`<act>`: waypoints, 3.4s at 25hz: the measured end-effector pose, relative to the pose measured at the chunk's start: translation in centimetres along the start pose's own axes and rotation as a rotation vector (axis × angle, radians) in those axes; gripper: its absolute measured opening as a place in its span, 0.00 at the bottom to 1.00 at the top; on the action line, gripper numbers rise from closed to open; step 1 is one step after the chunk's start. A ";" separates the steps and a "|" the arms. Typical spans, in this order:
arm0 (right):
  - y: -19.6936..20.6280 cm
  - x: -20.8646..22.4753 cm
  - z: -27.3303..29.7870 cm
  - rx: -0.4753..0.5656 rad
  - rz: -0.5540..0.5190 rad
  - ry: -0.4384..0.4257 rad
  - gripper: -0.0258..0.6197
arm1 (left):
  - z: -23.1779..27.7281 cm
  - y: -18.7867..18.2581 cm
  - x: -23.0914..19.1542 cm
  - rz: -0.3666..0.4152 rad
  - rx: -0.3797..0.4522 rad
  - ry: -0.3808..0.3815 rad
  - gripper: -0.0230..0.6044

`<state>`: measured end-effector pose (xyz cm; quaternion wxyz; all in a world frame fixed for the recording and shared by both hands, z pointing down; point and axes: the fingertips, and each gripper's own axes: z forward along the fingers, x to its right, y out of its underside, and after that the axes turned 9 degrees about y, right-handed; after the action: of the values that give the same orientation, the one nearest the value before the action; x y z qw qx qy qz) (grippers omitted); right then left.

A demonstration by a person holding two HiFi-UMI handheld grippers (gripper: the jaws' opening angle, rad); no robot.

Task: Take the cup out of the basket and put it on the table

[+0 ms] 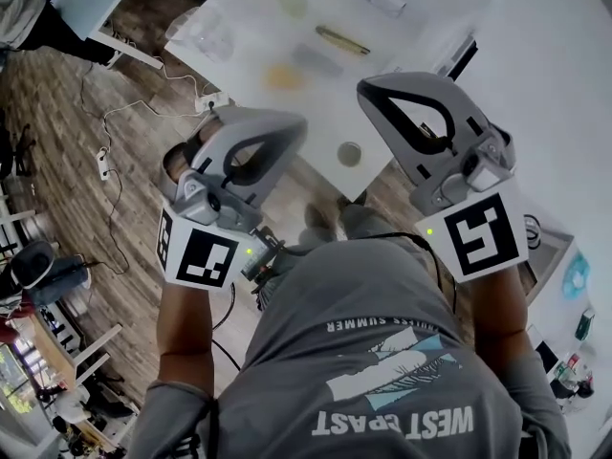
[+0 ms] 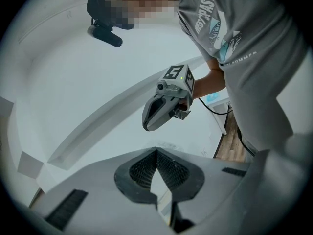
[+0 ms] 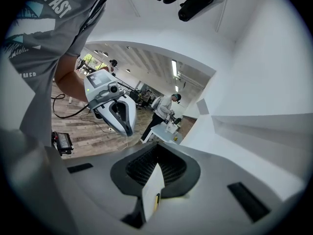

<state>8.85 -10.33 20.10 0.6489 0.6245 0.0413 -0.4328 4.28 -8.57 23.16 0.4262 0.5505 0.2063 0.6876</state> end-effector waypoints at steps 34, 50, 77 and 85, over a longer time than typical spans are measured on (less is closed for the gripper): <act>12.8 9.4 21.8 -0.169 0.025 -0.190 0.06 | 4.6 12.3 -11.6 -0.126 -0.040 -0.100 0.05; 26.7 2.6 36.5 -0.483 -0.052 -0.451 0.21 | 3.6 19.6 -12.9 -0.233 -0.045 -0.095 0.05; 33.7 -2.1 39.9 -0.648 -0.215 -0.585 0.08 | 2.4 23.0 -12.3 -0.313 -0.072 -0.140 0.05; 23.3 2.1 35.6 -0.460 -0.226 -0.450 0.08 | 2.1 20.2 -11.5 -0.266 -0.083 -0.156 0.05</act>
<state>7.07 -45.08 44.61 0.7134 0.3420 0.0625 -0.6084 -0.69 -29.45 32.30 0.5506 0.5520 0.2152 0.5880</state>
